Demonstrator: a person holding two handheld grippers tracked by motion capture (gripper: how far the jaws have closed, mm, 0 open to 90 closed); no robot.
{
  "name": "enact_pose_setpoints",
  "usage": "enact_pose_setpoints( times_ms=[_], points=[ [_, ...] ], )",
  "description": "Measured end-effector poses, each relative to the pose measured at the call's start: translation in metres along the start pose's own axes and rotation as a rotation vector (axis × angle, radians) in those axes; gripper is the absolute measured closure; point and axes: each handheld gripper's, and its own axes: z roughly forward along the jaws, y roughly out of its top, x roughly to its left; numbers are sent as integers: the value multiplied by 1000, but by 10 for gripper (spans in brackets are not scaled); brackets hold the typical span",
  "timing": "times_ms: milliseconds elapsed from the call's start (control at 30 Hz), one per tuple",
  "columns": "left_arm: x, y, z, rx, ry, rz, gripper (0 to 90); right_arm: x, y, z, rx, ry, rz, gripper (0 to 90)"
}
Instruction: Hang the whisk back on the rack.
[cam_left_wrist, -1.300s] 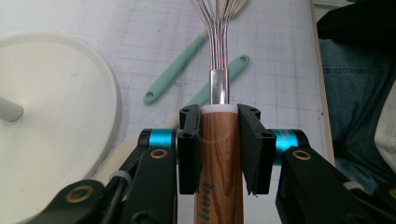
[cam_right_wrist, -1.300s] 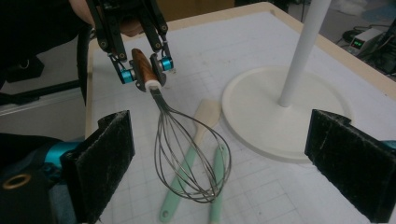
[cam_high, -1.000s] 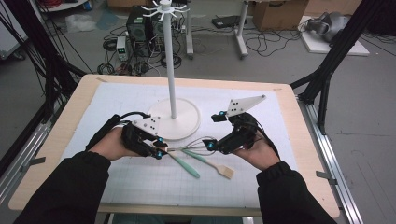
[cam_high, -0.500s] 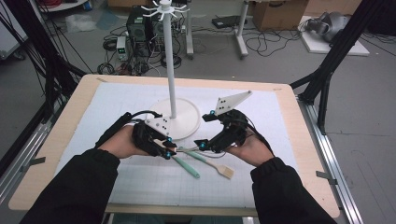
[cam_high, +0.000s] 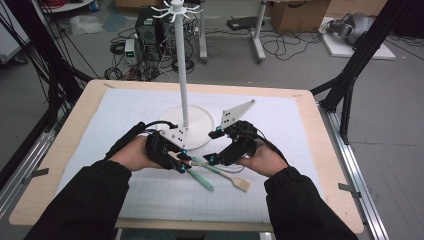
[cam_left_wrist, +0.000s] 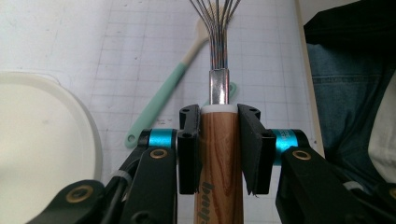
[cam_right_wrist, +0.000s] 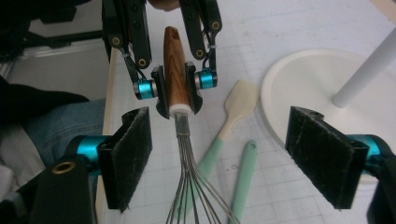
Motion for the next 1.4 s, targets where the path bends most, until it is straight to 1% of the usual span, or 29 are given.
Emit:
enact_pose_setpoints(
  times_ms=[67, 100, 167, 200, 233, 267, 367, 400, 433, 467, 500, 733, 767, 933, 1000, 1033, 1100, 1133, 1167, 1200, 1233, 1267, 1300, 1333, 1367, 1400],
  points=[
    [1, 1, 0, 9, 0, 3, 705, 1, 0, 3, 20, 12, -10, 260],
    [1, 2, 0, 4, 0, -1, 705, 0, 0, 4, 28, 14, -22, 274],
    [1, 3, 0, 4, -1, -1, 705, 0, 0, 7, 53, 21, -25, 302],
    [2, 4, 0, 12, -2, 11, 706, -1, 0, 8, 65, 28, -30, 320],
    [1, 4, 1, 3, 0, 3, 705, -1, 0, 10, 74, 27, -39, 329],
    [1, 5, 1, 10, -4, 8, 705, -2, 0, 12, 84, 41, -41, 346],
    [0, 7, 4, 5, -5, 5, 705, 0, 1, 17, 123, 70, -51, 387],
    [1, 7, 3, 14, -6, 16, 705, 1, 1, 19, 134, 73, -55, 393],
    [0, 8, 5, 6, -7, 9, 705, 1, 1, 21, 145, 78, -56, 402],
    [0, 9, 5, 11, -7, 15, 705, 1, 1, 23, 153, 85, -60, 416],
    [-1, 9, 5, 8, -9, 12, 705, 1, 1, 24, 163, 90, -60, 429],
    [-1, 13, 7, 16, -8, 28, 705, 4, 0, 35, 246, 119, -106, 522],
    [-2, 13, 7, 17, -1, 32, 705, 5, 0, 36, 258, 123, -118, 537],
    [-4, 16, 8, 10, -1, 39, 706, 6, 0, 40, 293, 134, -146, 615],
    [-3, 17, 7, 21, -4, 53, 706, 6, -1, 41, 305, 132, -154, 656],
    [-4, 17, 8, 11, -2, 44, 706, 6, -1, 41, 304, 131, -155, 670],
    [-3, 17, 8, 20, 0, 51, 706, 6, -1, 41, 312, 141, -157, 710],
    [-4, 17, 9, 14, 4, 42, 706, 7, -1, 42, 315, 144, -159, 735],
    [-4, 17, 9, 17, 3, 44, 706, 7, -1, 42, 317, 140, -175, 765],
    [-4, 17, 9, 13, 0, 38, 706, 9, -1, 42, 324, 145, -175, 781],
    [-4, 17, 9, 14, 3, 38, 706, 9, -1, 43, 320, 147, -178, 784],
    [-3, 17, 9, 18, 5, 38, 706, 9, -1, 43, 324, 143, -170, 788],
    [-3, 16, 9, 12, 5, 28, 705, 8, -1, 43, 320, 140, -174, 793],
    [-2, 17, 8, 22, 6, 36, 705, 8, -1, 43, 320, 137, -174, 796],
    [-3, 17, 9, 15, 6, 27, 704, 8, -1, 42, 324, 133, -171, 799],
    [-3, 16, 9, 10, 5, 22, 704, 8, -1, 42, 324, 129, -180, 801]
  ],
)
